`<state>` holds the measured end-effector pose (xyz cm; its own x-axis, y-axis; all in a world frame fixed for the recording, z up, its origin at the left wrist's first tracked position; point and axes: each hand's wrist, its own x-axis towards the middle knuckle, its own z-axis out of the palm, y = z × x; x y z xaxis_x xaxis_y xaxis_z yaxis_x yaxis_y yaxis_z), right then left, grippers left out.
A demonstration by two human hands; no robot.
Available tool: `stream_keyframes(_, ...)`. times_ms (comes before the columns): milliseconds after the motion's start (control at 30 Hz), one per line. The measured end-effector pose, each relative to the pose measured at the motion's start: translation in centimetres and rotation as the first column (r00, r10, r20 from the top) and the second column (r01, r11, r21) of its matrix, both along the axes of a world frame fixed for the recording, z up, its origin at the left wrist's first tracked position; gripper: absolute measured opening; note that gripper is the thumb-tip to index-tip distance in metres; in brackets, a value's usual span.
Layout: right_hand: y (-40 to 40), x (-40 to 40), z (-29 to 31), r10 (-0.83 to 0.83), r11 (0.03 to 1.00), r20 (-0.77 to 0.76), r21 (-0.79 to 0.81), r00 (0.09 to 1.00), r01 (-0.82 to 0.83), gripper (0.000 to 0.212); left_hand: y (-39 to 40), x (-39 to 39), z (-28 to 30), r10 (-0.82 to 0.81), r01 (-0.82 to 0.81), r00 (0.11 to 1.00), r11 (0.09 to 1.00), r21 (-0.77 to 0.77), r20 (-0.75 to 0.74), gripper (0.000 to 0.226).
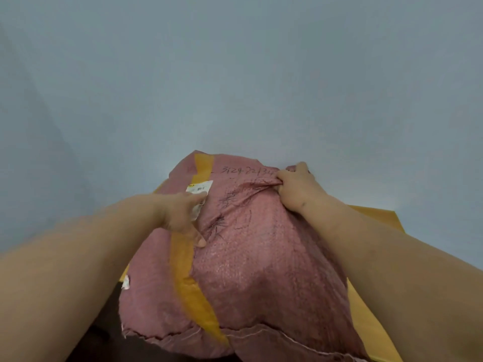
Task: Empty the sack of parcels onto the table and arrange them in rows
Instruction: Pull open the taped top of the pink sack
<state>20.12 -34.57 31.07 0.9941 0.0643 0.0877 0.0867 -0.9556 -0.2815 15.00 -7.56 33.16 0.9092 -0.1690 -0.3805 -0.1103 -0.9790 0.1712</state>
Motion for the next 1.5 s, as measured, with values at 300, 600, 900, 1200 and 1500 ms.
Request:
stream_keyframes(300,0.1,-1.5,1.5,0.034,0.988,-0.124,-0.144,0.992,-0.052,0.044,0.3,-1.7,-3.0,0.049,-0.043,0.982,0.998,-0.034,0.185,0.087)
stream_keyframes(600,4.0,-4.9,5.6,0.265,0.951,-0.184,-0.113,0.947,-0.288,0.091,0.0,-0.6,-3.5,-0.008,0.014,0.910,1.000,-0.012,0.414,0.034)
stream_keyframes(900,5.3,-5.5,5.3,0.280,0.881,-0.327,-0.285,0.903,-0.377,0.085,-1.0,1.7,-0.7,0.248,-0.053,0.820,0.930,-0.363,0.515,0.033)
stream_keyframes(1200,1.4,-2.8,2.8,0.134,0.934,-0.123,-0.315,0.983,-0.167,0.020,1.4,0.9,-2.0,-0.091,0.136,0.984,0.941,-0.309,0.154,0.102)
stream_keyframes(1500,1.1,-0.7,3.5,-0.145,0.984,0.034,-0.100,0.989,0.148,0.022,4.7,0.8,-8.5,-0.009,0.021,0.994,0.994,0.111,-0.106,0.122)
